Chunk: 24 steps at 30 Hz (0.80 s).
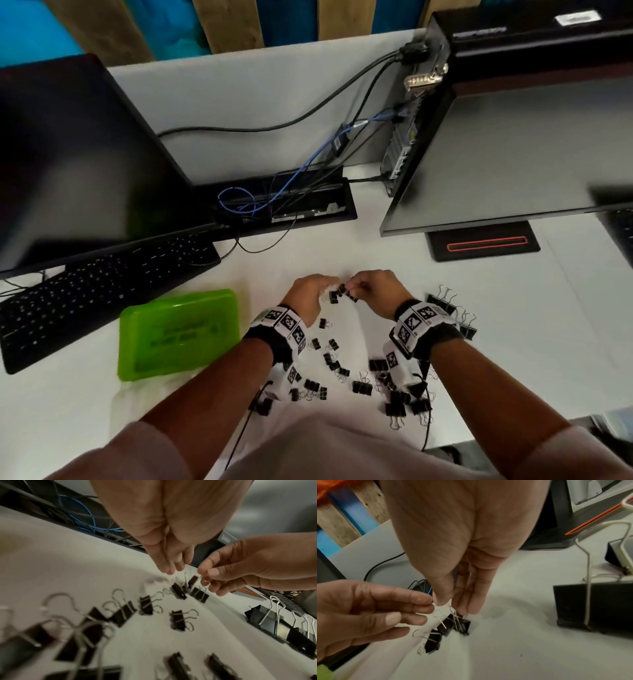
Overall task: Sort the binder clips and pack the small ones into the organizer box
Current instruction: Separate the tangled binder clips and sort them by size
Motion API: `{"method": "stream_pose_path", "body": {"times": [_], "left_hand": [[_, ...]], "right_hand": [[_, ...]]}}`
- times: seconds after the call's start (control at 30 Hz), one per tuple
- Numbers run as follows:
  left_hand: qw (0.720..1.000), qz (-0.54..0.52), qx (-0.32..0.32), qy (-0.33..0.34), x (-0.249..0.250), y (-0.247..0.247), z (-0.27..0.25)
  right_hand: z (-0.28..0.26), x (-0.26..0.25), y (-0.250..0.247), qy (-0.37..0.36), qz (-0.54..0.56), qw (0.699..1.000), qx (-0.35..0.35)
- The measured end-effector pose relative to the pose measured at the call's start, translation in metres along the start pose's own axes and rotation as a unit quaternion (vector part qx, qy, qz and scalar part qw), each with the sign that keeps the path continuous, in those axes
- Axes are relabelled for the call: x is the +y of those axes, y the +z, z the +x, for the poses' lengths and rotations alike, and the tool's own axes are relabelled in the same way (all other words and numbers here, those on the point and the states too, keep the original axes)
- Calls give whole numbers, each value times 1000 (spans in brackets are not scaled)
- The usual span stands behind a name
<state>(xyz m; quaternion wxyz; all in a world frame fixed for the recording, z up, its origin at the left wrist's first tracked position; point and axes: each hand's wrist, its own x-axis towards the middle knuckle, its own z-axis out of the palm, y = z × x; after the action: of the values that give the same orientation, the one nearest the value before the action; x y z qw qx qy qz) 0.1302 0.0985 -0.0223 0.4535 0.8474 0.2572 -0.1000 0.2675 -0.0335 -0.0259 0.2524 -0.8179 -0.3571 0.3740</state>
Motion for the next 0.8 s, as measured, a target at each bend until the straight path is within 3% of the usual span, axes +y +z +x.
{"method": "stream_pose_path", "body": {"times": [0.13,0.2,0.3,0.4,0.6,0.67,0.8], "left_hand": [[997,58,26,-39,-18,-19,-16],[988,132,5,-77,-27,-27,-27],[979,153,-47,-128,-33,-30,-47],[982,145,-36,-113,-32,-30,-67],[949,221,-182,-133,-31,-23,-115],[930,275,-214,-121,-32,-19,-126],[921,288,-232,-125,-36,-17,-139]], "right_hand": [[-5,0,-3,-6,-80,994,69],[-12,-9,2,-55,-76,993,72],[-25,-29,23,-125,-116,983,-70],[-32,-32,52,-130,-174,960,-177],[-39,-30,81,-138,-129,972,-143],[-42,-40,85,-168,-152,965,-136],[-47,-64,98,-250,-211,928,-176]]}}
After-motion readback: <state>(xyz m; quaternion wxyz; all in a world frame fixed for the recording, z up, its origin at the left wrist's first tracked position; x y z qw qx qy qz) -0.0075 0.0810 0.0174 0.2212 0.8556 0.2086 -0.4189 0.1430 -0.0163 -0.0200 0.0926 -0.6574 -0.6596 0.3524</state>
